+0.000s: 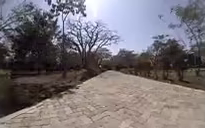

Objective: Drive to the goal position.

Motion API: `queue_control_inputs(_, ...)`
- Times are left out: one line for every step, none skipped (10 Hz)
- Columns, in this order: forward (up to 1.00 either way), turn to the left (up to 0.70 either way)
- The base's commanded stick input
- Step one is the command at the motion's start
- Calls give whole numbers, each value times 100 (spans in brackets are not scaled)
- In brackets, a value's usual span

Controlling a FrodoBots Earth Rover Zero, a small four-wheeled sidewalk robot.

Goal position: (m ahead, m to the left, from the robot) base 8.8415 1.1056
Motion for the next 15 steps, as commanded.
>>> queue_control_inputs(100, 0)
queue_control_inputs(100, 0)
queue_control_inputs(100, 0)
queue_control_inputs(100, 0)
queue_control_inputs(100, 0)
queue_control_inputs(100, 0)
queue_control_inputs(100, 0)
queue_control_inputs(100, -1)
queue_control_inputs(100, -3)
queue_control_inputs(100, -14)
queue_control_inputs(100, -34)
queue_control_inputs(100, 0)
queue_control_inputs(100, 0)
queue_control_inputs(100, 0)
queue_control_inputs(100, 0)
